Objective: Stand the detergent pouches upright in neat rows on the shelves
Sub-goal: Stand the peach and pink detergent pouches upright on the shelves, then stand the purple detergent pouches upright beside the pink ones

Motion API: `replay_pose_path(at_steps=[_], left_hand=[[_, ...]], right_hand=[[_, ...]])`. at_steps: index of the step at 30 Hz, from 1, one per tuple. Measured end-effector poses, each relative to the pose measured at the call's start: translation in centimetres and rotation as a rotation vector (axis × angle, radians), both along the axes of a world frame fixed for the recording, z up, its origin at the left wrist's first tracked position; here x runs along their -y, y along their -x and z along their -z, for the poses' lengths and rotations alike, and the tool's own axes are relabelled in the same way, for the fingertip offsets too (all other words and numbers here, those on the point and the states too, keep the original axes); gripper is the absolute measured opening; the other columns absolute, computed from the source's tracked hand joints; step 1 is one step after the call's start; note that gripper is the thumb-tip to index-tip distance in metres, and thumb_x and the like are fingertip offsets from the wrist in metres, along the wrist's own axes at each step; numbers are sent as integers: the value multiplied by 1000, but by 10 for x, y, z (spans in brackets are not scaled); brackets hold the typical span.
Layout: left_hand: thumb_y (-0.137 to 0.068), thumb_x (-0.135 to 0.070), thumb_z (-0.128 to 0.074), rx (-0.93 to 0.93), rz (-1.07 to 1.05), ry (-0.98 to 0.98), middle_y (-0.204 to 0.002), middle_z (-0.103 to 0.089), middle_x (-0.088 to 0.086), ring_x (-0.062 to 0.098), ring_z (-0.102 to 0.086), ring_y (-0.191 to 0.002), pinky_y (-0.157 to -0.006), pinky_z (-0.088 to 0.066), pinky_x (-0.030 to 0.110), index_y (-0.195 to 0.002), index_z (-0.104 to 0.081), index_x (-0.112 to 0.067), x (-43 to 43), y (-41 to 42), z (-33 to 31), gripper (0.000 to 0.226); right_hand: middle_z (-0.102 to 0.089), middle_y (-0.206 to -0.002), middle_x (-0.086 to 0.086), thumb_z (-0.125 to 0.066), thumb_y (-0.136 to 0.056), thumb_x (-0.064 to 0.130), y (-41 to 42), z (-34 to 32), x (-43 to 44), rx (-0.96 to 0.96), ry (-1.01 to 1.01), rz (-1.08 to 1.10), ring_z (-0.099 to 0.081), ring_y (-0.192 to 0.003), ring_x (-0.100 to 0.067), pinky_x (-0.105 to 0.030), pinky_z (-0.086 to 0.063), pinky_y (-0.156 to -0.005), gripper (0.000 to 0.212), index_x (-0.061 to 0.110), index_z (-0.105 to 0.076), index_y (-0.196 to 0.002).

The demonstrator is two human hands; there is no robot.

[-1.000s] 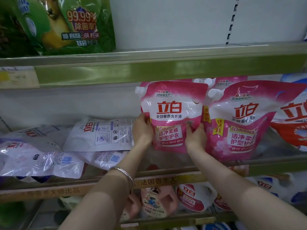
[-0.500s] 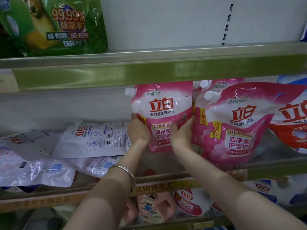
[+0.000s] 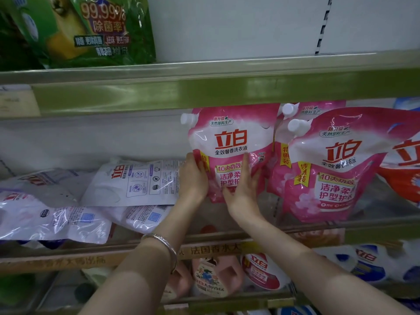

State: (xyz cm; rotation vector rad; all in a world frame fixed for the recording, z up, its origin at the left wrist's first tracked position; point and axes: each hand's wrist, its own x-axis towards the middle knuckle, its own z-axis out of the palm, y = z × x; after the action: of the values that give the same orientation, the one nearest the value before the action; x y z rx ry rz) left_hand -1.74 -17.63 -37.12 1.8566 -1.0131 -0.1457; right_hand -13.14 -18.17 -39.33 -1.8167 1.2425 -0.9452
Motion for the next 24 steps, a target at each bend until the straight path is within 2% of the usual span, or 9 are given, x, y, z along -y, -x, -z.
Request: replay_pose_path(at_steps=[2,4,6,8,11,15,17,19,24], left_hand=[[-98,-18,-39,-44,16,-16,-108,-64,9,24,-60,-97,-84,-49,35,-109,-54,-8,-3,0,5,22],[-97,-25,-42,-77,47,0,-108,-66,6,23,-62,-99,-85,-52,38,-109,-56,-13,-18,-3,8,22],[-96,-24,-45,2,81,-23,-110,-65,5,21,-61,-100,-80,-47,28,-112,-57,-12,-35,-7,7,23],[-93,-19,-49,131,84,-84,-117,-62,8,23,-59,-106,-80,-44,27,-117,-57,-11,-51,-15,6,27],[-87,-12,-52,289,13,-191,-124,-59,14,30,-54,-114,-94,-43,34,-122,-56,-8,-72,-32,3,36],[-85,-13,-53,359,-244,-299,-133,-52,17,34,-41,-125,-105,-31,39,-126,-53,-11,-100,-63,-4,41],[-86,-17,-53,300,-332,-362,-143,-37,19,38,-27,-134,-112,-19,43,-131,-47,-12,-110,-79,-6,45],[-87,-19,-54,214,-368,-399,-148,-25,23,42,-18,-137,-114,-15,49,-134,-41,-11,-119,-96,-9,50],[-84,-13,-54,164,-323,-432,-138,-29,32,46,-22,-132,-111,-20,49,-129,-37,-2,-126,-132,-10,50]], right_hand=[[11,-156,-11,-58,-90,19,0,4,-5,-25,-18,-7,-15,-144,-32,-43,-32,-111,93,47,14,-143],[13,-156,-9,-57,-91,18,-2,5,-15,-30,-28,-11,-16,-144,-33,-41,-31,-112,86,43,6,-145],[8,-154,-7,-57,-89,16,-6,5,-26,-56,18,14,-17,-141,-34,-43,-32,-112,77,36,-9,-145],[-3,-150,-9,-59,-87,17,-11,-1,-38,-140,103,29,-17,-138,-34,-44,-31,-112,66,29,-22,-141],[-23,-144,-9,-57,-88,16,-18,-13,-52,-211,187,-79,-26,-133,-28,-37,-30,-108,55,22,-34,-137],[-47,-131,-3,-53,-90,17,-31,-17,-63,-314,319,-264,-42,-124,-23,-35,-37,-104,38,19,-48,-128],[-48,-132,-1,-52,-91,19,-39,-17,-64,-354,334,-309,-45,-122,-21,-33,-39,-101,36,19,-49,-127],[-45,-138,-1,-53,-91,20,-52,-17,-63,-392,354,-322,-43,-125,-21,-33,-35,-105,40,19,-46,-131],[-28,-153,-5,-53,-91,31,-87,-9,-68,-571,381,-358,-24,-141,-23,-33,-16,-115,58,18,-31,-143]])
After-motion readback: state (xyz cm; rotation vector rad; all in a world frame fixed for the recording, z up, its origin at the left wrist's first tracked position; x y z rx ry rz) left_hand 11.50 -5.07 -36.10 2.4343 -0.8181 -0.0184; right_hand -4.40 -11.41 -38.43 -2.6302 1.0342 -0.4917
